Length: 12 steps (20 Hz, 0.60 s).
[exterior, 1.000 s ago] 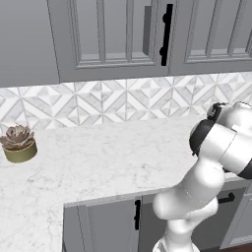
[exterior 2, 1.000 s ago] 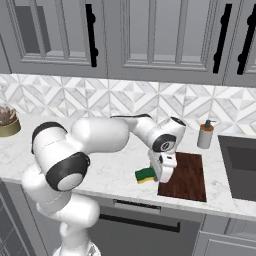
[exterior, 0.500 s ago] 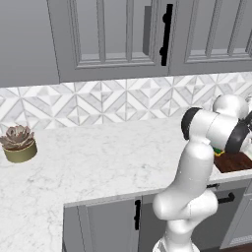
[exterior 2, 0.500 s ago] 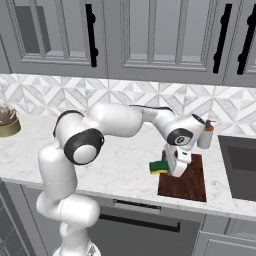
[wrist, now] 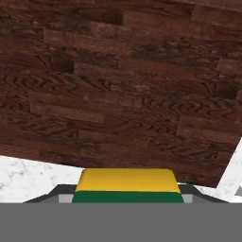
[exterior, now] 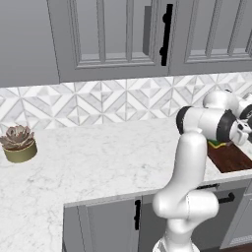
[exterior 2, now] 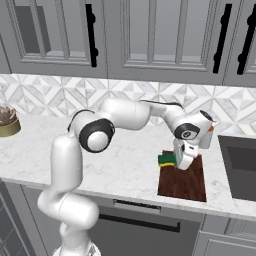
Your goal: Pick up the sponge from the counter and clean the cutting board by briefly scrubbing or pressing down on the cutting board. Once finished, release the sponge.
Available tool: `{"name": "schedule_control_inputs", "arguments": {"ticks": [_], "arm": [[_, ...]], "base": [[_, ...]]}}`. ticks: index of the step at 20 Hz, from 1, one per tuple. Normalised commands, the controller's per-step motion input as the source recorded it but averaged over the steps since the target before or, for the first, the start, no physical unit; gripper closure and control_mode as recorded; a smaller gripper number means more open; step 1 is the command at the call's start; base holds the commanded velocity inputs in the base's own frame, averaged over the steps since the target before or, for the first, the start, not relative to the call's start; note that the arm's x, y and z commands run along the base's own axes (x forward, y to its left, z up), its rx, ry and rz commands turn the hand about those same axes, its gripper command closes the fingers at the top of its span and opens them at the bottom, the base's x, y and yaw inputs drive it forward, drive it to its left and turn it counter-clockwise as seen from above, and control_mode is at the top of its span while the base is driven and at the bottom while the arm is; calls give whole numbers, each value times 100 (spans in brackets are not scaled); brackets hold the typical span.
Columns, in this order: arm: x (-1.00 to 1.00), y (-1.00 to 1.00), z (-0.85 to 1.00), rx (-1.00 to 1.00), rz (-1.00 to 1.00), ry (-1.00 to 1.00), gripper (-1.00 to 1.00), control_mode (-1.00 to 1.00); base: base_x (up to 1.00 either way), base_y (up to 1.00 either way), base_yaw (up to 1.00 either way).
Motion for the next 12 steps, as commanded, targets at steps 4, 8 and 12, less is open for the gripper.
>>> {"name": "schedule_control_inputs", "arguments": {"ticks": [4,8,12], "arm": [[66,0,-6,0,0,-1,100,-100],[33,5,-20,0,-2,-11,100,-100],[4,21,-48,-1,-11,-16,100,-100]], "base": [[0,0,0],[0,0,0],[0,0,0]]}}
